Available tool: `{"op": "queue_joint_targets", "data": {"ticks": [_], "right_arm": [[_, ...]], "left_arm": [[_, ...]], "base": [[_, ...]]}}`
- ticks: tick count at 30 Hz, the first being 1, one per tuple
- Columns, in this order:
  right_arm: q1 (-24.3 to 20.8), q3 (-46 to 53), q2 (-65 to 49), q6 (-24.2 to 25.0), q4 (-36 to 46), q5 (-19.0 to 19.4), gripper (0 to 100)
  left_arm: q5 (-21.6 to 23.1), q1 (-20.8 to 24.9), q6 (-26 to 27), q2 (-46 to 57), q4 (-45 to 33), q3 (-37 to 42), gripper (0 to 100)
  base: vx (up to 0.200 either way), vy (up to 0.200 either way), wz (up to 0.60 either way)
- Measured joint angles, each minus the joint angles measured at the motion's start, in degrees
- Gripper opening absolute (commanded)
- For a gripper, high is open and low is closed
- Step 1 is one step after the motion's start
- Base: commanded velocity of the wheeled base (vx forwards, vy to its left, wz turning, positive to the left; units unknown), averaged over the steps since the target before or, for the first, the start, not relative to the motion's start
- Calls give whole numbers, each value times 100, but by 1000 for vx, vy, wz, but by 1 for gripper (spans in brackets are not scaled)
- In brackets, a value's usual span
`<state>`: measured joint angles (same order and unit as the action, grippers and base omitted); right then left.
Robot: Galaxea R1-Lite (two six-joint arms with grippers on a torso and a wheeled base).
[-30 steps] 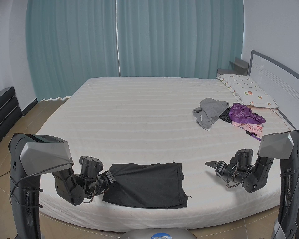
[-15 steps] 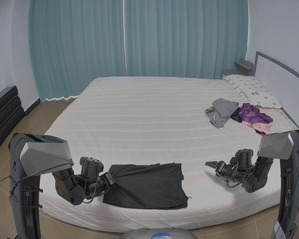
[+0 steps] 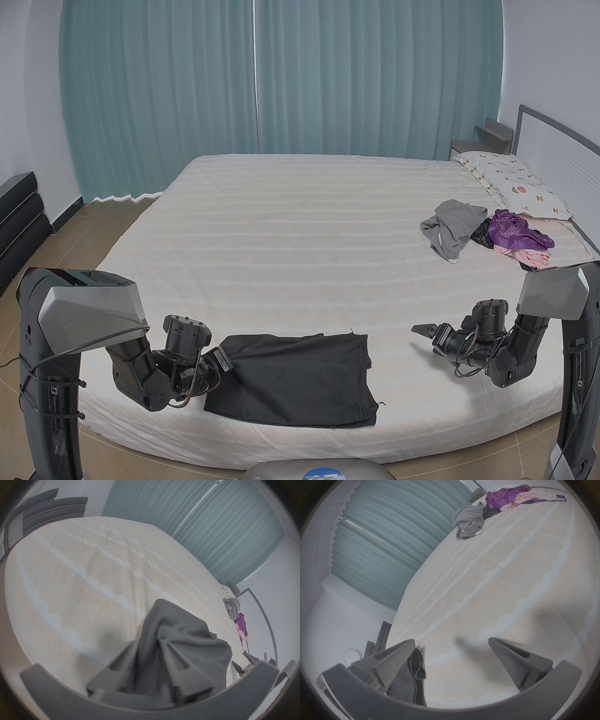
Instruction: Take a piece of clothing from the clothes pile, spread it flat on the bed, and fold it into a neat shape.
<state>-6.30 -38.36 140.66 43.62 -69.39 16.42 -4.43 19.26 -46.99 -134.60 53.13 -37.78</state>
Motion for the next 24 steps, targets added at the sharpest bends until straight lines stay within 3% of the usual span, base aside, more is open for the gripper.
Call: {"op": "queue_joint_targets", "data": {"ticks": [20, 24], "right_arm": [[-2, 11, -2, -2, -2, -2, 100], [-23, 24, -9, -2, -82, -189, 100]], "left_arm": [[18, -83, -167, 146, -17, 57, 100], [49, -179, -167, 295, -15, 77, 100]], "base": [[0, 0, 0], [0, 0, 0]]}}
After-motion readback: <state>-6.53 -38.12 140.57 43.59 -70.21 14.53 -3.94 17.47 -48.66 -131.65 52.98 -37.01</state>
